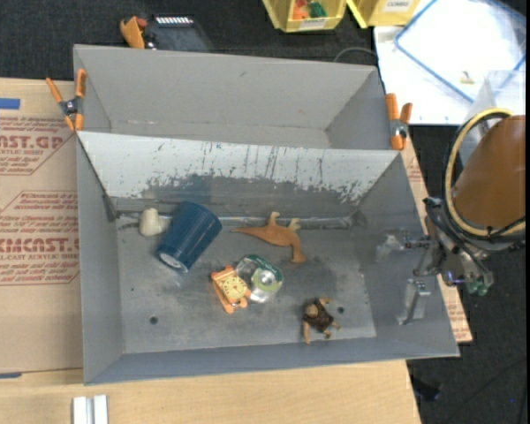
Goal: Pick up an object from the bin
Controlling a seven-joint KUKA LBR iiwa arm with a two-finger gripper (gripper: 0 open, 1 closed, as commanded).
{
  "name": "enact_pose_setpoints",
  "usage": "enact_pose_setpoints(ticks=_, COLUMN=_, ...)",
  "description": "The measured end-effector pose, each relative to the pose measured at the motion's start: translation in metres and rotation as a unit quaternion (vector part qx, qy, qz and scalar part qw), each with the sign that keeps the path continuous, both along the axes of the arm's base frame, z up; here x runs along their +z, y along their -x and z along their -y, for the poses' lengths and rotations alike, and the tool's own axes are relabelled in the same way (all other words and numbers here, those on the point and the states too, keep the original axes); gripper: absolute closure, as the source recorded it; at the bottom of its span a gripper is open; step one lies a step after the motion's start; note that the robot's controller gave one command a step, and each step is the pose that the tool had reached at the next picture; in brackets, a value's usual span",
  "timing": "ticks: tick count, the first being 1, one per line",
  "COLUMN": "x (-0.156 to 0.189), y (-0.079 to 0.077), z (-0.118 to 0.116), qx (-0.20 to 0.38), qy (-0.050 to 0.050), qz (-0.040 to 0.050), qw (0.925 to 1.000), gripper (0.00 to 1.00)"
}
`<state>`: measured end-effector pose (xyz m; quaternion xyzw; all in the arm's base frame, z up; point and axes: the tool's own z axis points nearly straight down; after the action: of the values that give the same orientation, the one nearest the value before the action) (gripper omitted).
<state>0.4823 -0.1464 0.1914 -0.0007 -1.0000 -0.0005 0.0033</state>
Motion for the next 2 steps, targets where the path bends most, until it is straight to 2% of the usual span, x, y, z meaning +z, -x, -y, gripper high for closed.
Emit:
enact_pose_setpoints(ticks=1, x=0.004, y=-0.002, z=-0.001, qx=0.001, qy=0.001, qz=0.0039, qw=1.0, gripper=0.0)
enact_pose_setpoints(ticks=2, x=-0.057, y=0.0, z=-0.032, qx=0.069, qy=0.001, qz=0.0049, qw=0.9976, gripper=0.0)
